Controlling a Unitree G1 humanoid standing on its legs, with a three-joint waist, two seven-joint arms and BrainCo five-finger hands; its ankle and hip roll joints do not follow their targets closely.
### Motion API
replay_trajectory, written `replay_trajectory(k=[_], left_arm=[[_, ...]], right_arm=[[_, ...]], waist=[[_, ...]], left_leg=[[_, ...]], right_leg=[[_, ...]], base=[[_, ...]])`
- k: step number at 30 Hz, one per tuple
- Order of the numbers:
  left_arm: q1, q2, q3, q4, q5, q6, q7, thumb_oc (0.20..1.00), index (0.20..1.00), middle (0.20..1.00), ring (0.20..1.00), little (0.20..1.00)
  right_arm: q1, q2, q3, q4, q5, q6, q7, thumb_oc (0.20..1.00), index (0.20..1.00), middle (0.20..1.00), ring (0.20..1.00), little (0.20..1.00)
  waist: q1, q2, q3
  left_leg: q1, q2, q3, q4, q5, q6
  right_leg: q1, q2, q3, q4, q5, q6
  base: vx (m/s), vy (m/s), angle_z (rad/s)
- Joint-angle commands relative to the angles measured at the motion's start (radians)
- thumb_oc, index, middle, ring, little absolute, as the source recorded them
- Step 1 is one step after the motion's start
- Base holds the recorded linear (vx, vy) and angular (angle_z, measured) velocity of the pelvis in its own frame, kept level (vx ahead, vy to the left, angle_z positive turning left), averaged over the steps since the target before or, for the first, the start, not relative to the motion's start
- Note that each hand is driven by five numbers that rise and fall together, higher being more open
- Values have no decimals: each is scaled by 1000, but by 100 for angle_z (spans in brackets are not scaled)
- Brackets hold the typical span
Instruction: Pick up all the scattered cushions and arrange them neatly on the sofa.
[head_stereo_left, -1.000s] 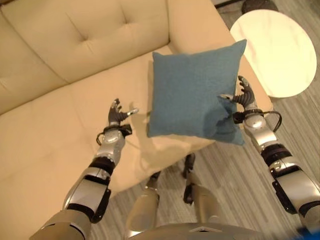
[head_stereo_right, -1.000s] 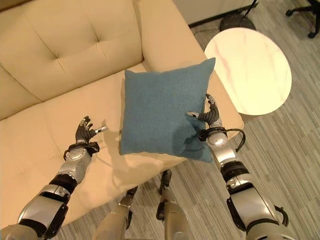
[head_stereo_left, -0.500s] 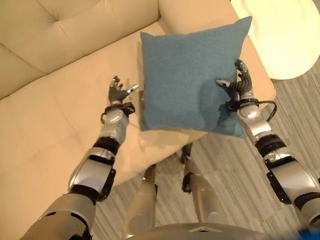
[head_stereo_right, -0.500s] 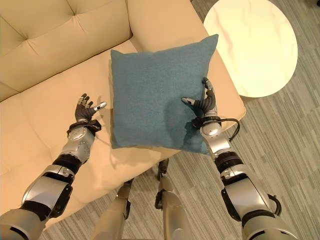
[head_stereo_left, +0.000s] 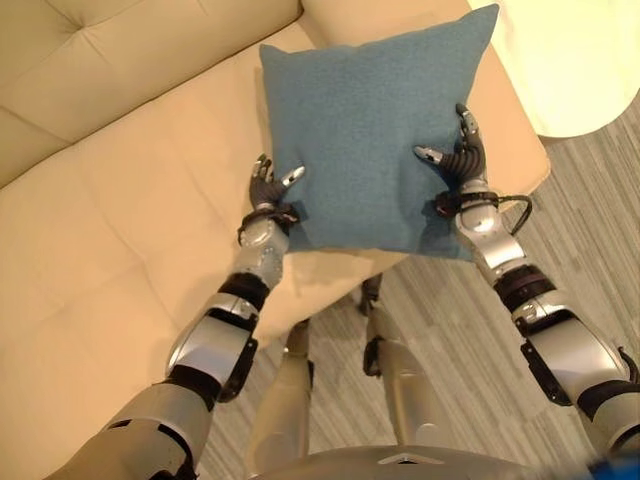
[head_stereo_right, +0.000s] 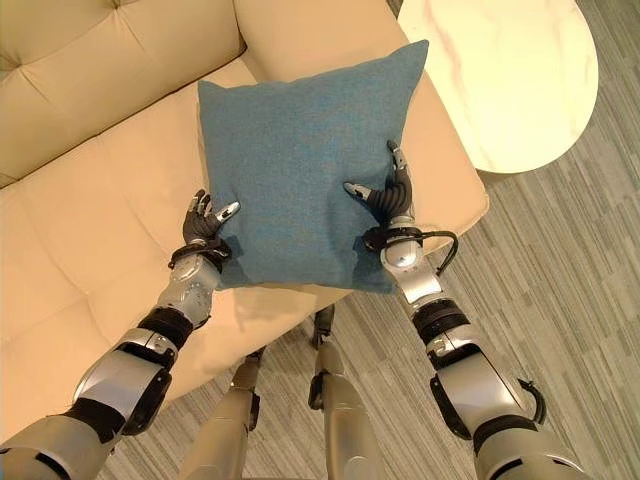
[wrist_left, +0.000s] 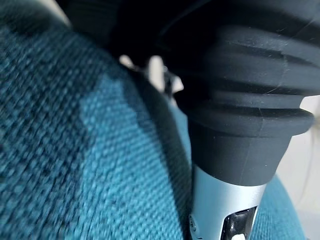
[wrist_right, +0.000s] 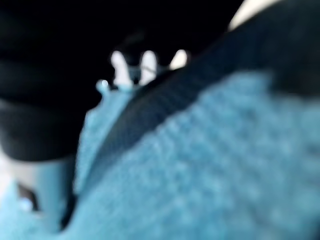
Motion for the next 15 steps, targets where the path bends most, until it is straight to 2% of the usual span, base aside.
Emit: replay_trajectory(k=[1, 2, 3, 4, 5, 6, 15], left_arm=[[-81, -89, -60, -43, -12, -42, -10, 1000, 1000, 1000, 1000, 1000], [-80, -94, -63, -56, -11, -46, -10, 1000, 1000, 1000, 1000, 1000], [-80, -97, -64, -66, -11, -48, -12, 730, 730, 730, 730, 730], [-77, -100, -62, -77, -14, -52, -11, 536, 536, 536, 536, 536], [-76, -100, -62, -77, -14, -52, -11, 454, 454, 454, 454, 454], [-75, -102, -56, -89, -21, -58, -10, 200, 200, 200, 200, 200], [-37, -88, 12, -194, -63, -107, -2, 200, 200, 200, 200, 200]], right_arm=[[-10, 106, 29, -11, 7, -14, 31, 1000, 1000, 1000, 1000, 1000], [-5, 110, 30, -13, 13, -18, 36, 614, 614, 614, 614, 614], [-3, 115, 30, -12, 21, -23, 43, 200, 200, 200, 200, 200], [4, 122, 27, -13, 29, -27, 46, 200, 200, 200, 200, 200], [5, 122, 27, -13, 29, -27, 46, 200, 200, 200, 200, 200], [13, 124, 27, -18, 34, -32, 50, 200, 200, 200, 200, 200], [62, 117, 2, -64, 16, -46, 65, 200, 200, 200, 200, 200]], waist=[[26, 44, 47], [26, 45, 48], [27, 47, 49], [27, 48, 50], [27, 48, 50], [28, 49, 51], [34, 71, 25]], left_leg=[[40, 21, -13, -74, 31, -79], [42, 21, -13, -74, 31, -79], [45, 22, -12, -74, 31, -80], [48, 22, -13, -74, 31, -81], [48, 22, -13, -74, 31, -81], [52, 23, -12, -74, 31, -82], [111, 24, -6, -74, 21, -84]], right_leg=[[52, 6, -11, 60, -94, 143], [55, 6, -11, 59, -94, 143], [58, 6, -11, 58, -92, 143], [62, 6, -12, 55, -93, 143], [63, 6, -12, 54, -92, 143], [68, 6, -14, 53, -93, 143], [146, 6, -29, 40, -106, 138]], base=[[0, 0, 0], [0, 0, 0], [0, 0, 0], [0, 0, 0], [0, 0, 0], [0, 0, 0], [-1, -36, 1]])
